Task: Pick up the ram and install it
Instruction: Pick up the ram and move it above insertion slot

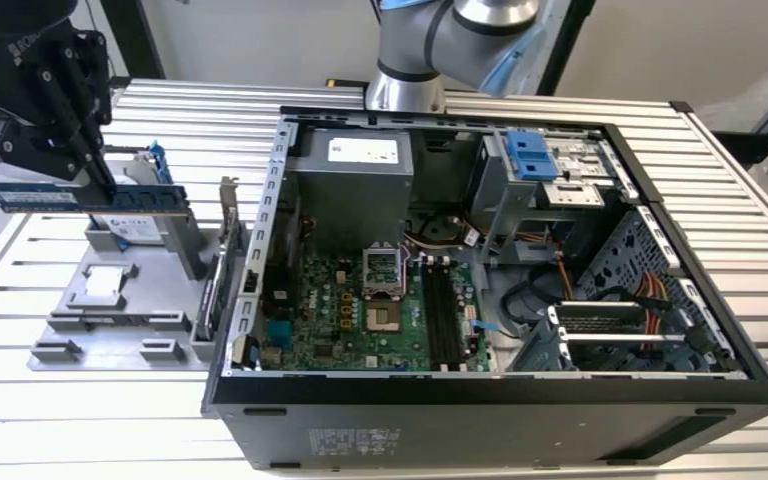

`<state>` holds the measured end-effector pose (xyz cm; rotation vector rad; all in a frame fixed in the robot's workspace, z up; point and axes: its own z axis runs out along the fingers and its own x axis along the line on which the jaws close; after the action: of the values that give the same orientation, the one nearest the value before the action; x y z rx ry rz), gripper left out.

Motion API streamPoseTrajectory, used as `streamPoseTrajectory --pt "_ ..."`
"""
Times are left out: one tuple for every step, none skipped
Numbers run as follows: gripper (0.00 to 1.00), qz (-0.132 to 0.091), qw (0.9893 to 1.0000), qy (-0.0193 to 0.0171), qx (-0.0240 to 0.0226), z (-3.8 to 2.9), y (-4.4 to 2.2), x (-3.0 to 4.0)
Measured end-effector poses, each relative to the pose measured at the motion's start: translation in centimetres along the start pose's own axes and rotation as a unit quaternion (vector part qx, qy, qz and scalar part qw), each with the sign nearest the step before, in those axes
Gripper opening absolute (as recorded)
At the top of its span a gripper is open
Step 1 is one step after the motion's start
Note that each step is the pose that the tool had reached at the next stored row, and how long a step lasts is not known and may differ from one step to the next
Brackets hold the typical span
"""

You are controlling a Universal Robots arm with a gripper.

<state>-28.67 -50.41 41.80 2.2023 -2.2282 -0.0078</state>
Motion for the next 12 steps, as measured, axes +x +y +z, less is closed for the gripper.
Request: streamPoseTrajectory --pt "0.00 0.000 1.0000 0.0000 0.0000 0.00 -0.09 0.00" --pt "0.00 0.000 1.0000 0.0000 0.0000 0.00 -0.17 0.00" --pt "0.00 0.000 1.0000 0.0000 0.0000 0.00 -0.26 0.00" --pt "0.00 0.000 1.0000 0.0000 0.0000 -0.01 -0.35 0.00" --pt "0.00 0.000 1.0000 0.0000 0.0000 -0.01 -0.43 -0.01" --pt "0.00 0.000 1.0000 0.0000 0.0000 -0.01 -0.51 -0.01" --pt "0.00 0.000 1.0000 0.0000 0.0000 -0.01 -0.60 -0.01" --pt "0.00 0.000 1.0000 0.0000 0.0000 -0.01 -0.69 -0.01" --pt "0.00 0.000 1.0000 0.0000 0.0000 -0.01 -0.78 -0.01" --pt "0.00 0.000 1.0000 0.0000 0.0000 -0.01 -0.87 -0.01" --pt "0.00 0.000 1.0000 0.0000 0.0000 -0.01 -0.96 -0.01" --pt "0.00 0.000 1.0000 0.0000 0.0000 -0.01 -1.05 -0.01"
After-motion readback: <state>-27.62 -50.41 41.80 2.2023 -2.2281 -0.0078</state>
